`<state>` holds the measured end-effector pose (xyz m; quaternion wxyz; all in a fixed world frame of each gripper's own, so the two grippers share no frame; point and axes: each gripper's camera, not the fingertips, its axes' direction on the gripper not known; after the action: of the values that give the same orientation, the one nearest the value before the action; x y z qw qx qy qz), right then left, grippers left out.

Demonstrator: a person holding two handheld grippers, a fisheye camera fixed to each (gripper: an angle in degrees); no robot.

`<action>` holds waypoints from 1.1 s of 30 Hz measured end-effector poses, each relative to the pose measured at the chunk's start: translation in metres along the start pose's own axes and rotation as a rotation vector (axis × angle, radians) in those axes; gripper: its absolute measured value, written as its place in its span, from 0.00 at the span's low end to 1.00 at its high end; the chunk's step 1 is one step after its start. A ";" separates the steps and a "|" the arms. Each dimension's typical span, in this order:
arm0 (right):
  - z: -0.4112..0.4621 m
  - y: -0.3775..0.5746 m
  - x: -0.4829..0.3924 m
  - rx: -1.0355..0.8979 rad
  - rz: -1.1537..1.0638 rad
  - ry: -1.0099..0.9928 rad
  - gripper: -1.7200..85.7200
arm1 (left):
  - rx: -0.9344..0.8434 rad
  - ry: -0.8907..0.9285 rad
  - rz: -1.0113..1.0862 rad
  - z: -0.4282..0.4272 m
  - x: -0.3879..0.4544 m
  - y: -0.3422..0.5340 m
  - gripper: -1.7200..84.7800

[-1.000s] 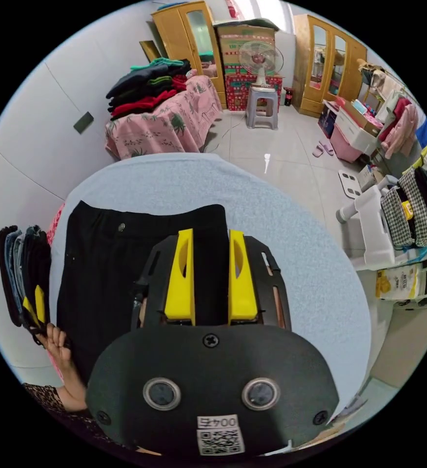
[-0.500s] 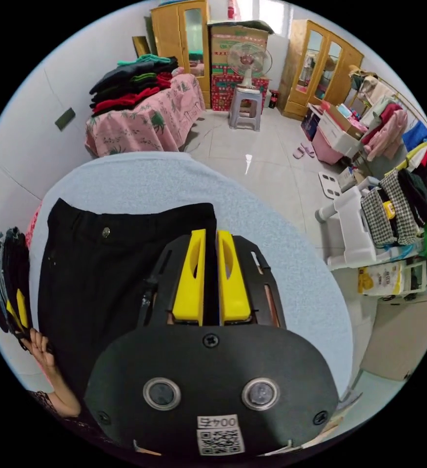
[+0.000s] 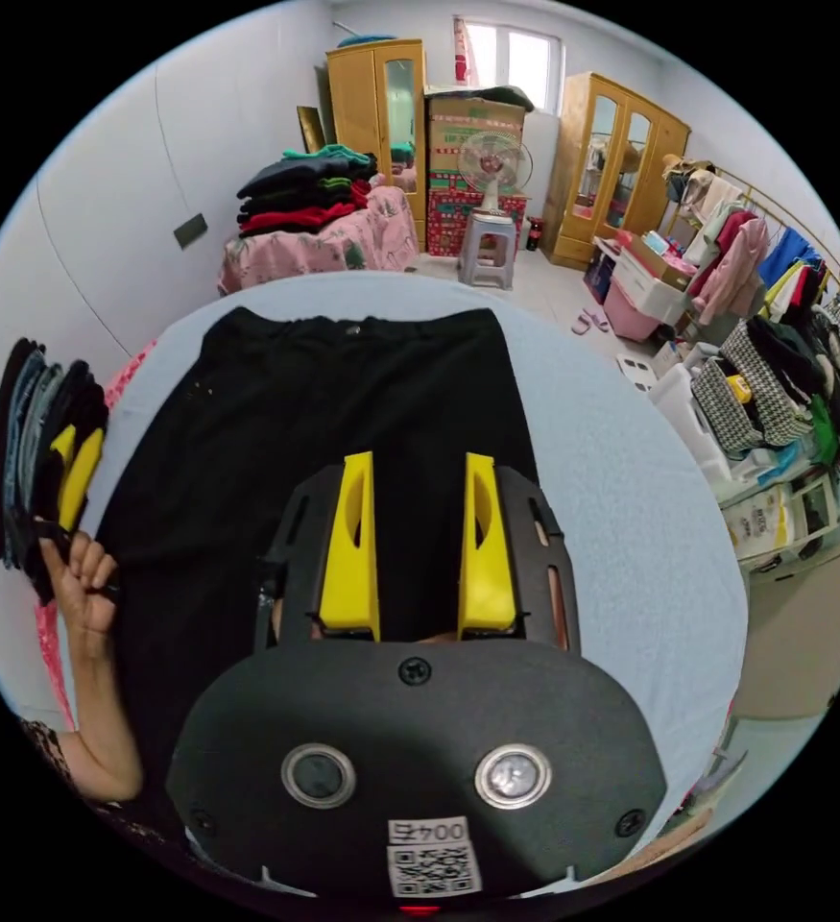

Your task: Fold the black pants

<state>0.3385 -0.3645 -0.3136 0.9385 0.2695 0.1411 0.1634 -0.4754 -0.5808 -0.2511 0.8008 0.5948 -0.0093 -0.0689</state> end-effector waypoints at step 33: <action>-0.006 0.071 -0.004 -0.012 -0.074 -0.007 0.12 | -0.199 -0.453 0.155 0.072 0.057 -0.026 0.13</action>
<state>0.3161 -0.3062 -0.2784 0.9459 0.2592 0.1466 0.1285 -0.4289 -0.6639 -0.2589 0.8359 0.4798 -0.2272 -0.1394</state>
